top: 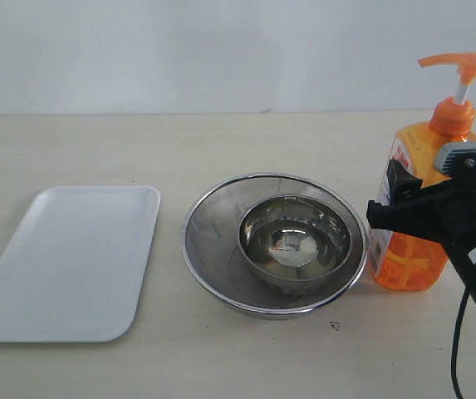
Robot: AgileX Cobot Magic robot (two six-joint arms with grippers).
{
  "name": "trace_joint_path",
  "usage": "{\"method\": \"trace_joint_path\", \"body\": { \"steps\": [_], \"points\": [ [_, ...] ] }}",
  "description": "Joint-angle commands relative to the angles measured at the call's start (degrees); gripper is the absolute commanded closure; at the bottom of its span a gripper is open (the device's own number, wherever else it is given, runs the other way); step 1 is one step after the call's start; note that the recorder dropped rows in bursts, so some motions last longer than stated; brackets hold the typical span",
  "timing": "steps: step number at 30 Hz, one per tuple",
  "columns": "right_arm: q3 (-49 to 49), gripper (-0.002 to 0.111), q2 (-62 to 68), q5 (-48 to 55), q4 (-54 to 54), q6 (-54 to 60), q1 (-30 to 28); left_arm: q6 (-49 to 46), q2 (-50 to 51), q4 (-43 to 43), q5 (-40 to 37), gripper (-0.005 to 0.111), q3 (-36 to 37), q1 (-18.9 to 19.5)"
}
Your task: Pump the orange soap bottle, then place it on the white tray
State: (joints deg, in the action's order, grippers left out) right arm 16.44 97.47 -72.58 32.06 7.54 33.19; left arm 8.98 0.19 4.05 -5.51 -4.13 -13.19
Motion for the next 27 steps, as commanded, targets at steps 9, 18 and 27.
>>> {"method": "trace_joint_path", "body": {
  "steps": [9,18,27],
  "points": [
    [-0.3,0.108,0.4,2.6,-0.7,0.3,0.0,9.3,0.2,-14.1,8.1,0.102,4.1,0.1],
    [-0.3,0.108,0.4,2.6,-0.7,0.3,0.0,9.4,0.2,-14.0,1.3,0.102,4.1,0.1],
    [-0.3,0.108,0.4,2.6,-0.7,0.3,0.0,9.5,-0.2,-14.1,-2.7,0.102,4.1,0.1]
  ]
}}
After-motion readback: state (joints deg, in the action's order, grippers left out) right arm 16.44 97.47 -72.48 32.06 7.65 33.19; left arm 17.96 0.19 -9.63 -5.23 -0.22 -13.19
